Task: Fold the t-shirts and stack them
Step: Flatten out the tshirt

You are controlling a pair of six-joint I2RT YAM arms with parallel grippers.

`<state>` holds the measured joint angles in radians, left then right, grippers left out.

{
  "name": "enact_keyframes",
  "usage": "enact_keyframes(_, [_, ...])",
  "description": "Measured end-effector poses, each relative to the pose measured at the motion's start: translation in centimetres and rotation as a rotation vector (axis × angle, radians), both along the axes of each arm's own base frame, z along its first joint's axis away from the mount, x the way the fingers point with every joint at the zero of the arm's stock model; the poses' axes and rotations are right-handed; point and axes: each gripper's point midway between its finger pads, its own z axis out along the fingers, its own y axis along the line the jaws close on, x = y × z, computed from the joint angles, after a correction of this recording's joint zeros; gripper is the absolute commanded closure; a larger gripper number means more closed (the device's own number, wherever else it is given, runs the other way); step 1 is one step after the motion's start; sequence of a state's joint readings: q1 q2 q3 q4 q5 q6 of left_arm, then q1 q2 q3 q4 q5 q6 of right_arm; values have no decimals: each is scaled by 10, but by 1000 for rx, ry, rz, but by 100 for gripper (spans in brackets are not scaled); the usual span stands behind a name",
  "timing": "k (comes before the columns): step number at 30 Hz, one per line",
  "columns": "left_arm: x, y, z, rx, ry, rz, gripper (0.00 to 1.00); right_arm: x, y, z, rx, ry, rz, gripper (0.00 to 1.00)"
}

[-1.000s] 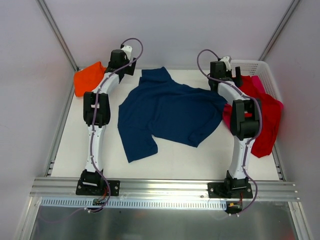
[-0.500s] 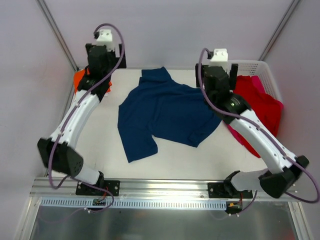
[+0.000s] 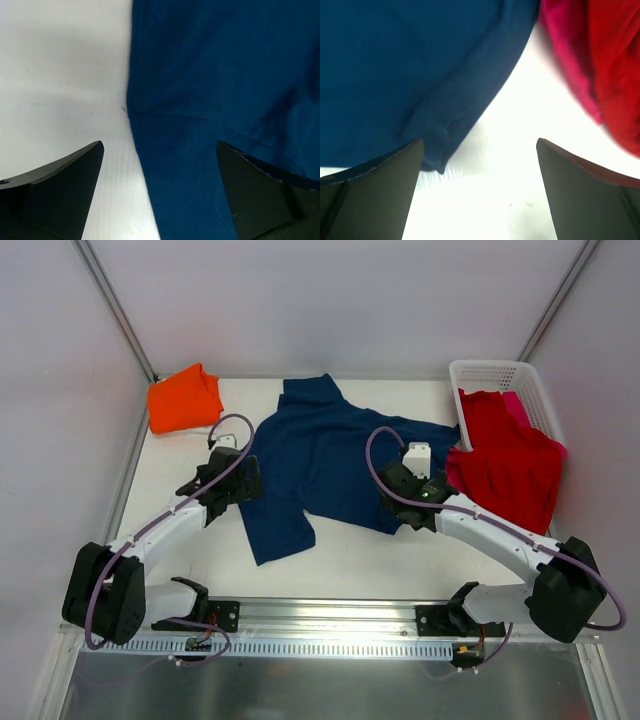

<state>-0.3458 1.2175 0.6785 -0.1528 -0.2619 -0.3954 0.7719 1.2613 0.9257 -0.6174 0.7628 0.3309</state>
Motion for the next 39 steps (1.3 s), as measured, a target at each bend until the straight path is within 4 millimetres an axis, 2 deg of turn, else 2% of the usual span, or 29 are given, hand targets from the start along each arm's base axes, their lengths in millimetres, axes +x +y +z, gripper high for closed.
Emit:
enact_keyframes(3, [-5,-10,-8,-33,10,-13,4,-13,-1,-29,16,64,-29,0])
enact_keyframes(9, [-3,-16,-14,-68,-11,-7,5,-16,7,-48,78,88,-87,0])
enact_keyframes(13, [-3,-17,-17,-80,-21,-11,5,-21,15,-74,131,126,-109,1])
enact_keyframes(15, [-3,-19,-18,-87,-26,-16,5,-25,18,-91,130,165,-117,3])
enact_keyframes(18, [-1,-20,-20,-90,-29,-18,5,-26,23,-108,124,202,-124,15])
enact_keyframes(21, [1,-21,-21,-92,-32,-19,5,-21,32,-110,156,195,-124,33])
enact_keyframes(22, [1,-21,-20,-93,-35,-19,5,-20,34,-111,162,195,-124,42])
enact_keyframes(24, [3,-22,-21,-95,-38,-20,5,-17,39,-112,174,193,-119,54])
enact_keyframes(25, [3,-22,-21,-96,-38,-21,5,-15,42,-112,177,195,-115,64])
enact_keyframes(27, [4,-23,-24,-96,-32,-23,6,-13,45,-113,181,195,-110,73])
enact_keyframes(34, [4,-25,-36,-93,-1,-29,7,-9,50,-113,174,195,-105,81])
enact_keyframes(37, [4,-27,-37,-98,1,-35,8,-10,50,-113,162,196,-102,80])
enact_keyframes(39, [4,-29,-37,-99,-1,-40,8,-11,50,-113,151,199,-102,73])
